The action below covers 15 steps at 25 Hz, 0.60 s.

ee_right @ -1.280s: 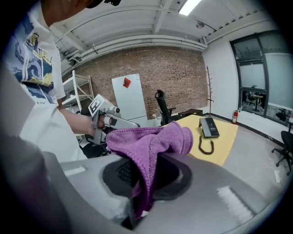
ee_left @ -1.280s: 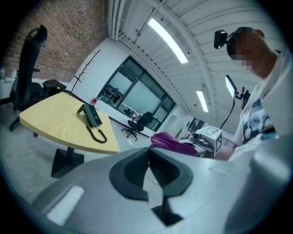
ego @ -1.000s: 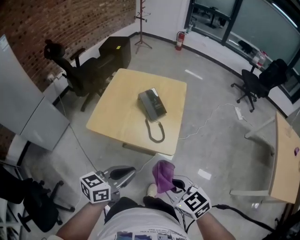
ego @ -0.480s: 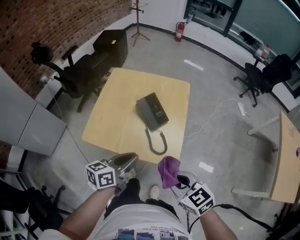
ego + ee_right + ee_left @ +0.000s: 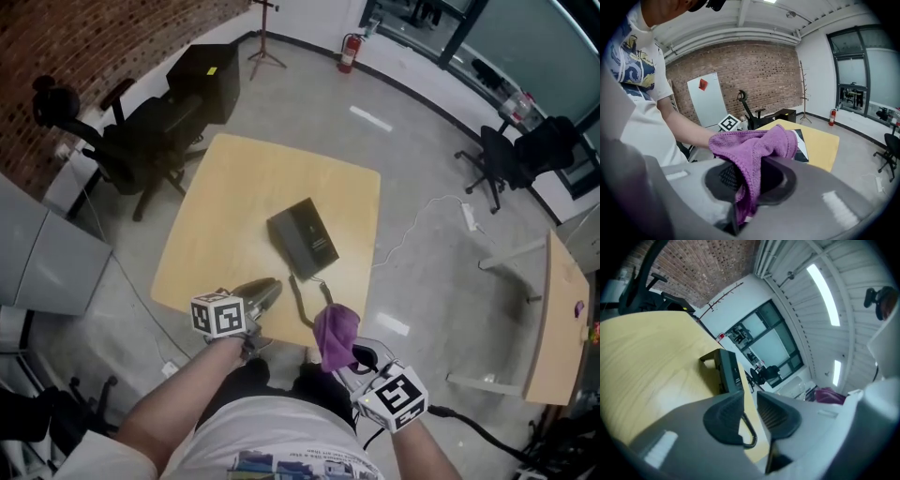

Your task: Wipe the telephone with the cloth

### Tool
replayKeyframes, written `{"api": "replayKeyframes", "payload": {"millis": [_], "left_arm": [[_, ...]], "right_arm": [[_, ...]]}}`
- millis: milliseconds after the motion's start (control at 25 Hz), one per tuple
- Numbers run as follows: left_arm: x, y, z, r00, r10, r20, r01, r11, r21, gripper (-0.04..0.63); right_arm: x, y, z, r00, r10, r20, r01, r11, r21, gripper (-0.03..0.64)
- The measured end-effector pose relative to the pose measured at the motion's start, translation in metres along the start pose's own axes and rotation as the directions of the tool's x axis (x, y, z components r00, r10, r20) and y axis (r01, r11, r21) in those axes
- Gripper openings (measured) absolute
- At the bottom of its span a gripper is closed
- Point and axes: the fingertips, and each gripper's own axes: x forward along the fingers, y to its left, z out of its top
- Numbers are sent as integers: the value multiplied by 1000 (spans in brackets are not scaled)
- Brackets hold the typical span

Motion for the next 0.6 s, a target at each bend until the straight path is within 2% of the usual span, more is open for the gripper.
{"api": "replayKeyframes", "payload": {"millis": [240,600], "left_arm": [[43,46,20,995,64,73,-55,991,-123,92],[82,80,26,985,120,126,-92,973,-210,132]], "right_arm": [[-11,-32,8,999,28,-42,-30,999,-44,44],[-40,-80,-10,996,9,-90,-12,1000,-27,43]]}}
